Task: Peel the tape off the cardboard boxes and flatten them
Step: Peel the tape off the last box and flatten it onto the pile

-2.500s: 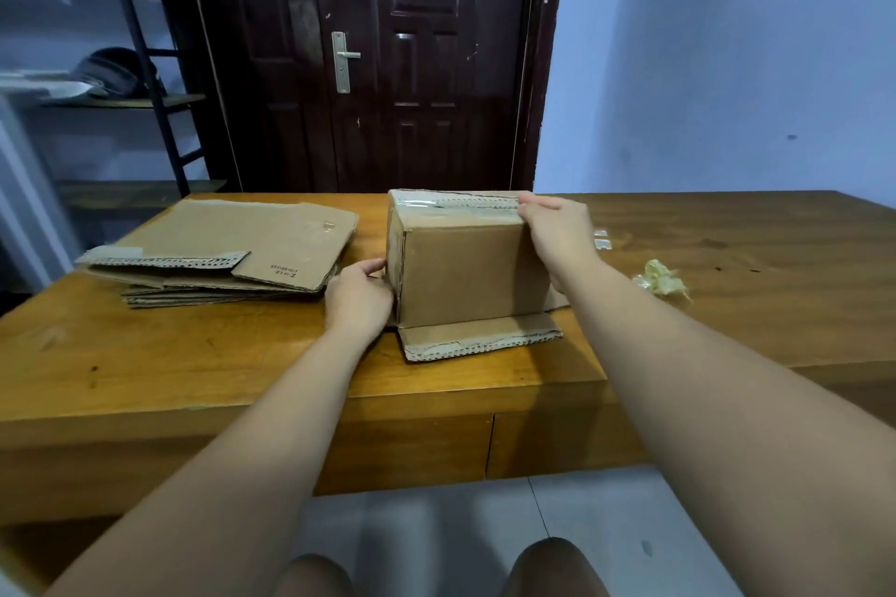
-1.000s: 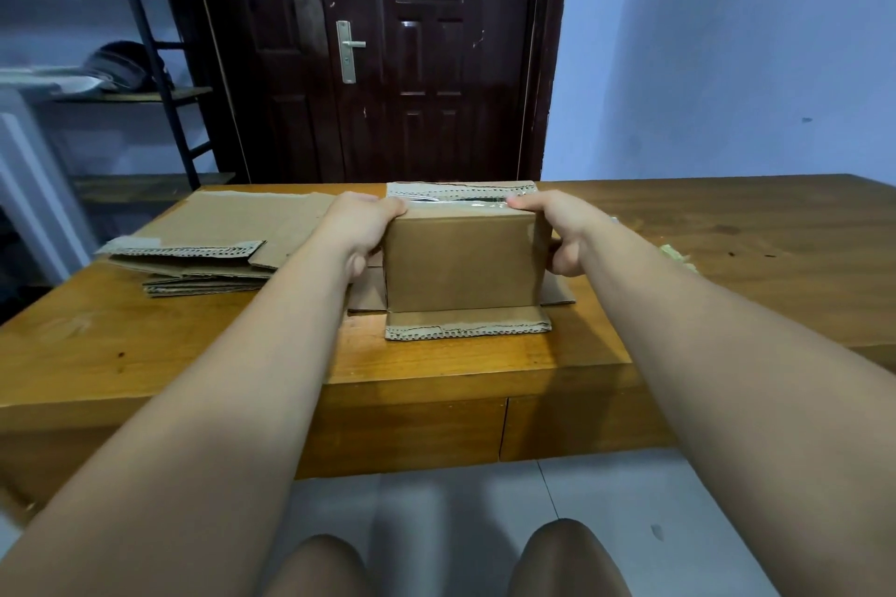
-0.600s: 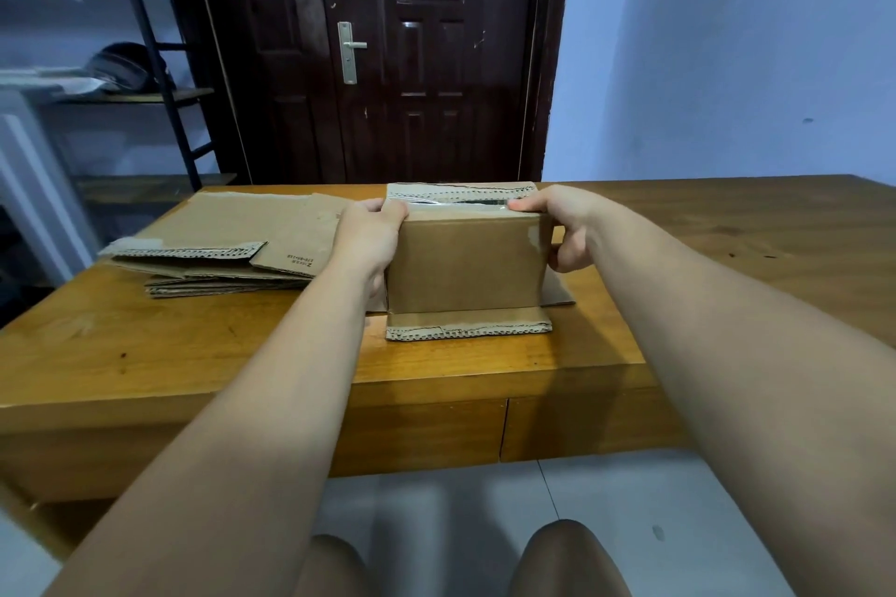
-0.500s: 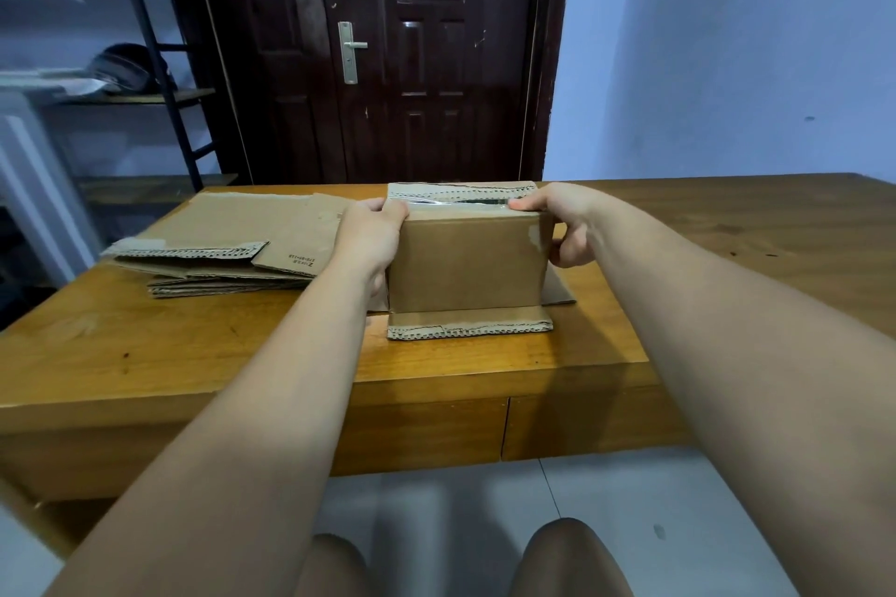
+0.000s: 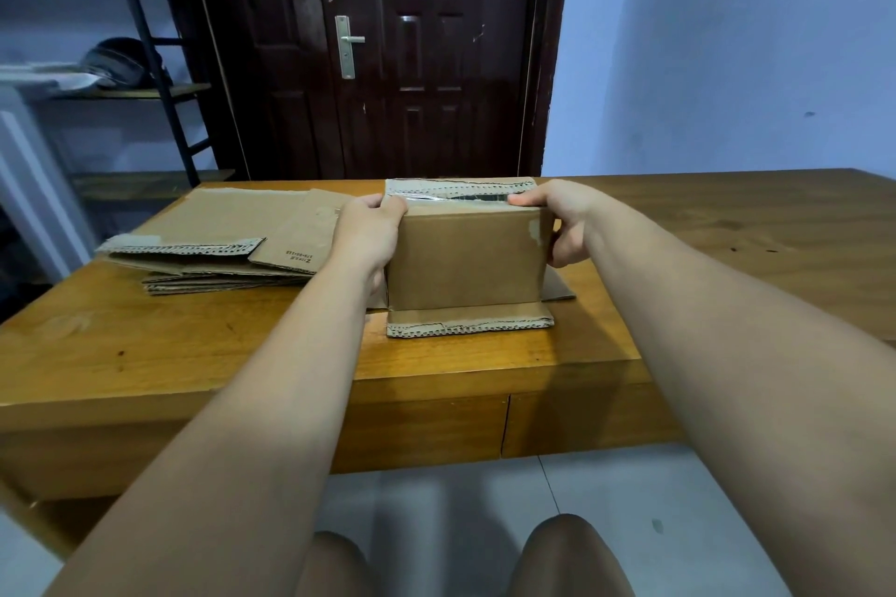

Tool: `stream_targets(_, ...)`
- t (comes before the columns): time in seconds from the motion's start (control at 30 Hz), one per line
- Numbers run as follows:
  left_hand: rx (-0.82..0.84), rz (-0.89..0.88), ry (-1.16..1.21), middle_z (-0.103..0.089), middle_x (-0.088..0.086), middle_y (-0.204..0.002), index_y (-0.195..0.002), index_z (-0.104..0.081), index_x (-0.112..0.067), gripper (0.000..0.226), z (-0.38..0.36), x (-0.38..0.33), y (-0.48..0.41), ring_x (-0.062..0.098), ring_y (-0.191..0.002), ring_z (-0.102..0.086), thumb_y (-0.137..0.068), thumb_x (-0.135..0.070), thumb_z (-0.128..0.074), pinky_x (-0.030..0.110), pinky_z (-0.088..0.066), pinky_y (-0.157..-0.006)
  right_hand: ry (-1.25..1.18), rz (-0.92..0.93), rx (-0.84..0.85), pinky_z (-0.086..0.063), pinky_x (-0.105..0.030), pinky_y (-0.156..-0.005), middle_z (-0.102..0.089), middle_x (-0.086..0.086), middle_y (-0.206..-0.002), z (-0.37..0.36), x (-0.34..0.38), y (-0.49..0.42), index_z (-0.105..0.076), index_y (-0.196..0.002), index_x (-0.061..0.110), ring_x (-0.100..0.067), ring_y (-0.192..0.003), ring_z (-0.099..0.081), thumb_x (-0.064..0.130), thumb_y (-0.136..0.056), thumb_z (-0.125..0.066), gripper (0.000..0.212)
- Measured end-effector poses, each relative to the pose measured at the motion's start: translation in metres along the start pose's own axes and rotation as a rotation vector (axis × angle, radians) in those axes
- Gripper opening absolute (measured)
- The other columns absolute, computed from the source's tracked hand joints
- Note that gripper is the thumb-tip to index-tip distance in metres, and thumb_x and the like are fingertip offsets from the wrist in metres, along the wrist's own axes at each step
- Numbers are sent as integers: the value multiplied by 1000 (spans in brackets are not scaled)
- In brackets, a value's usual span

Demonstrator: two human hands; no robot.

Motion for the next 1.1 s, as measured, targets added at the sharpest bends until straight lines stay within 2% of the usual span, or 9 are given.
stream_targets(0.13, -6, 0, -8, -62, -3, -80, -96, -65, -16, 21, 0, 0, 2, 6, -69, -51, -97, -20, -44, 20, -41, -56, 64, -42, -35, -42, -40, -81, -53, -13, -104, 4, -5, -2, -48, -123, 14, -27, -94, -50, 31, -76, -77, 58)
stream_targets(0.23, 3, 1, -2, -62, 2, -84, -95, -67, -12, 23, 0, 0, 2, 9, -69, -50, -96, -19, -45, 24, -40, -58, 87, -29, -59, -39, -40, -77, -54, -11, -105, 5, -5, -3, -49, -122, 13, -27, -93, -49, 33, -76, -76, 57)
stream_targets(0.3, -4, -6, -2, -61, 0, -82, -84, -64, -17, 23, 1, 0, 2, 9, -70, -50, -96, -19, -45, 25, -40, -60, 105, -2, -61, -44, -38, -78, -58, -9, -106, 3, -1, -3, -51, -121, 12, -24, -94, -54, 31, -80, -75, 52)
stream_targets(0.4, -8, -18, -13, -62, -3, -81, -84, -64, -21, 23, 1, 0, 2, 9, -74, -52, -97, -20, -45, 24, -42, -62, 114, 31, -53, -53, -32, -72, -62, -9, -103, 1, 6, -2, -53, -118, 9, -22, -89, -60, 25, -84, -72, 43)
stream_targets(0.57, -10, -21, 4, -60, -4, -78, -75, -59, -23, 27, 1, 0, 3, 7, -70, -50, -97, -19, -45, 23, -41, -60, 177, 84, -96, -53, -28, -89, -60, -7, -96, 4, 12, -4, -54, -112, 9, -19, -88, -60, 26, -84, -73, 38)
stream_targets(0.8, -3, -22, -3, -62, -3, -81, -77, -60, -23, 26, 1, 0, 4, 7, -71, -52, -97, -20, -44, 23, -42, -60, 247, 97, -129, -52, -25, -82, -60, -6, -94, 6, 18, -2, -55, -95, 11, -18, -83, -59, 28, -83, -73, 28)
stream_targets(0.87, -2, -25, -7, -61, -5, -81, -79, -61, -23, 26, 1, -1, 5, 7, -73, -52, -98, -21, -43, 23, -42, -60, 237, 76, -116, -52, -24, -80, -59, -7, -94, 8, 16, -2, -55, -95, 11, -18, -84, -58, 29, -82, -75, 29)
stream_targets(0.97, 5, -35, -5, -64, -7, -86, -94, -65, -21, 22, 1, -1, 5, 5, -76, -54, -98, -21, -43, 20, -43, -59, 178, 33, -57, -51, -23, -72, -59, -8, -93, 9, 11, -1, -56, -98, 10, -18, -81, -58, 28, -79, -77, 33)
stream_targets(1.1, 9, -25, 8, -64, -7, -87, -95, -63, -21, 21, 0, 0, 6, 5, -78, -55, -99, -21, -43, 20, -45, -60, 125, 29, -40, -50, -22, -71, -59, -9, -93, 8, 8, -1, -54, -93, 10, -18, -82, -58, 26, -78, -78, 32)
Point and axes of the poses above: each hand's wrist, its own y-axis away from the middle knuckle, its own z-axis out of the back of the hand, x = y × z, the point moved 7 cm from there along -y, towards the middle knuckle
